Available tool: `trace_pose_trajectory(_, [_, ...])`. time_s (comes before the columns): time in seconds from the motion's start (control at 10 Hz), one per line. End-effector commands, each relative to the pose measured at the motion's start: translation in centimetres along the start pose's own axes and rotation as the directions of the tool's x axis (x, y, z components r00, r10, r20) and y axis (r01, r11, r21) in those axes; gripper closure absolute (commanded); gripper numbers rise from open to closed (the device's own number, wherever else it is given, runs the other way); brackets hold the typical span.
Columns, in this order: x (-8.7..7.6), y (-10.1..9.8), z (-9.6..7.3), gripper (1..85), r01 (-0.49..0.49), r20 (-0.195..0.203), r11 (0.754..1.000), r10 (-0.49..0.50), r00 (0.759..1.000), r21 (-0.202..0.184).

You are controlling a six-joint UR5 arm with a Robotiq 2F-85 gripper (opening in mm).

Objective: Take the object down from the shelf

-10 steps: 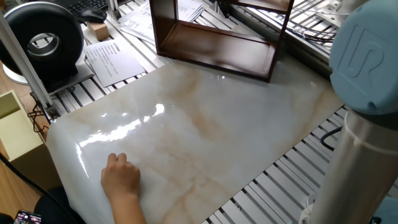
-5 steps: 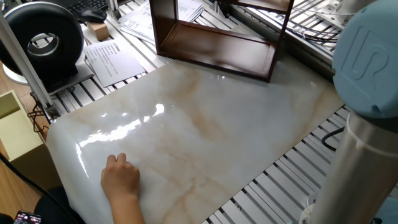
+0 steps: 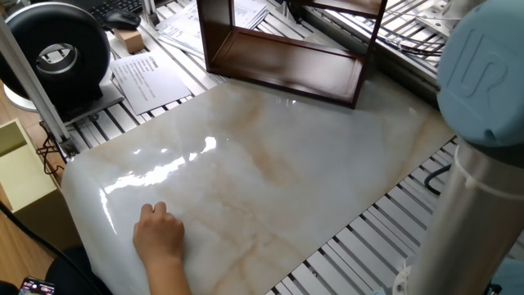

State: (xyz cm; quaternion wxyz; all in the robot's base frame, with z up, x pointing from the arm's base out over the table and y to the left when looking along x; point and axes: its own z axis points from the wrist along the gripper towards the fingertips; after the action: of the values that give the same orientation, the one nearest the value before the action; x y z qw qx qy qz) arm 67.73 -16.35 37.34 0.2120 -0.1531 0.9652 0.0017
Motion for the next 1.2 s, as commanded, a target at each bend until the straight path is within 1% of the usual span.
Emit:
trace_pose_trajectory(0.0, [0.39,-2.00,0.03,1.3,0.010,0.025,1.000,-0.010,1.000,-0.006])
trace_pose_trajectory(0.3, [-0.03,-2.11,0.11,0.7,0.020,0.043,1.000,-0.020,0.999,-0.004])
trace_pose_trajectory(0.5, [-0.50,-1.97,0.08,0.7,0.038,0.061,0.999,-0.037,0.997,-0.007])
trace_pose_trajectory(0.7, [-0.35,-2.51,0.24,0.7,0.053,0.057,0.999,-0.054,0.997,0.007])
trace_pose_trajectory(0.9, [-0.35,-2.67,0.70,0.7,0.070,0.071,0.998,-0.070,0.995,0.006])
trace_pose_trajectory(1.1, [-0.35,-2.77,0.66,0.7,0.087,0.069,0.996,-0.087,0.994,0.011])
